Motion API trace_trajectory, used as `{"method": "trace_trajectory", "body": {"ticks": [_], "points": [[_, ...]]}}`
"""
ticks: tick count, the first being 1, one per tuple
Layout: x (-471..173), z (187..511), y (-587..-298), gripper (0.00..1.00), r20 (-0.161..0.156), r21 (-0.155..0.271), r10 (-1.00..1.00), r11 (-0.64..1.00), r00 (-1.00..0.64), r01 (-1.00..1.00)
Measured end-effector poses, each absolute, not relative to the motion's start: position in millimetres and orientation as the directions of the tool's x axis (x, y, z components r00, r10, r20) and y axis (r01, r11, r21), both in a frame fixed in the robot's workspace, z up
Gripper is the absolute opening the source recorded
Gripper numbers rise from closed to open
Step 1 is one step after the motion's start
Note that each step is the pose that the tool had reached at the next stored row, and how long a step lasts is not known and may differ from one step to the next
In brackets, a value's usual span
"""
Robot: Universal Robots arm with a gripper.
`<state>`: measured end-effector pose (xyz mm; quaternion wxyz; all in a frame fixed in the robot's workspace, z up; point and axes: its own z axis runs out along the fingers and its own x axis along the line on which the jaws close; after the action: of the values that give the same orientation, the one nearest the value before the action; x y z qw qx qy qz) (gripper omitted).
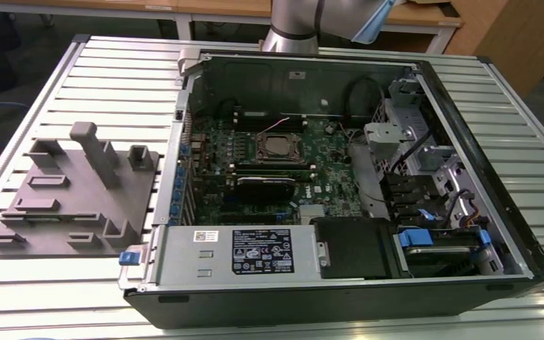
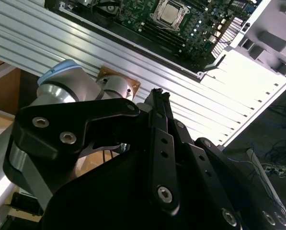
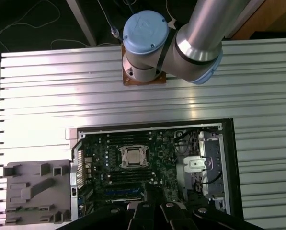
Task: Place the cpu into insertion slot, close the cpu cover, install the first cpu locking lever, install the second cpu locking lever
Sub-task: 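Install the first cpu locking lever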
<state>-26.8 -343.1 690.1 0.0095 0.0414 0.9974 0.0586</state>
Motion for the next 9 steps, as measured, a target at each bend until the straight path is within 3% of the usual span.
{"method": "trace_trajectory", "body": {"ticks": [9], "points": [[-26.8, 689.5, -342.9, 0.1, -0.014, 0.117, 0.084, 0.99, -0.996, 0.082]]}}
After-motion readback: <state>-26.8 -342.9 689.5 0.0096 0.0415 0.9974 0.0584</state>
